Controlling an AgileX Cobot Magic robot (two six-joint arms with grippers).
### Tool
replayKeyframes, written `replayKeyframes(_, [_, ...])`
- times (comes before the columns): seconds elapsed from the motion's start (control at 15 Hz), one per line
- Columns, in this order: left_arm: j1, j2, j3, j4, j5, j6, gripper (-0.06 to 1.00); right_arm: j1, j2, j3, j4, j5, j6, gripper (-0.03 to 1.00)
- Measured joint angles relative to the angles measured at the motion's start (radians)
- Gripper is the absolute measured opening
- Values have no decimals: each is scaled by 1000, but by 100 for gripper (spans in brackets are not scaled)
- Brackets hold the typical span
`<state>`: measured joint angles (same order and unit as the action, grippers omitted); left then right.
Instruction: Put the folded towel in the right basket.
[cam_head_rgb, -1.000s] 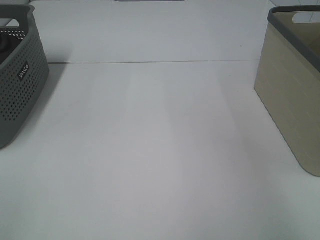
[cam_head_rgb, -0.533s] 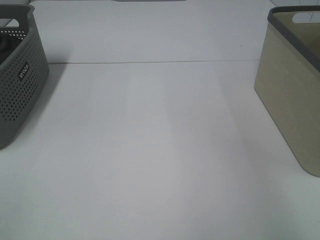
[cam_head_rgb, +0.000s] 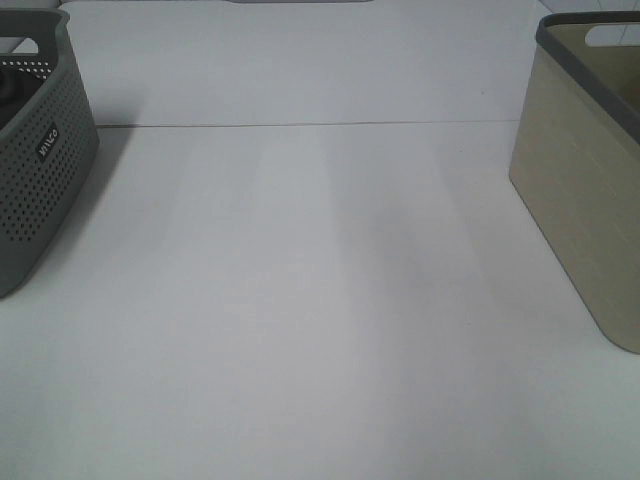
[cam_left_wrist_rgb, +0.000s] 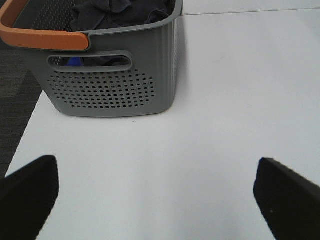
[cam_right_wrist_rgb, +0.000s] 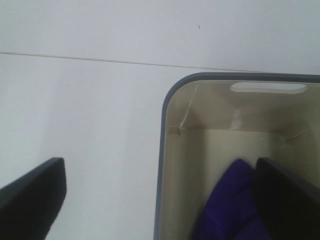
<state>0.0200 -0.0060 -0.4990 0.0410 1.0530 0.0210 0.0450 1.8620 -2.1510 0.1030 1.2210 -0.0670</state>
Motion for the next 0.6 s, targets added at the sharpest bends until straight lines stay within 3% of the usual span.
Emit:
replayKeyframes(0.13, [0,0,0,0,0,0,99,-1,-85,44,-19,-1,2,97])
replayKeyframes(0.33, [0,0,0,0,0,0,99,-1,-345,247,-24,-8,11,97])
replayKeyframes(0.6, [0,0,0,0,0,0,99,-1,-914,782,-24,-25,19,97])
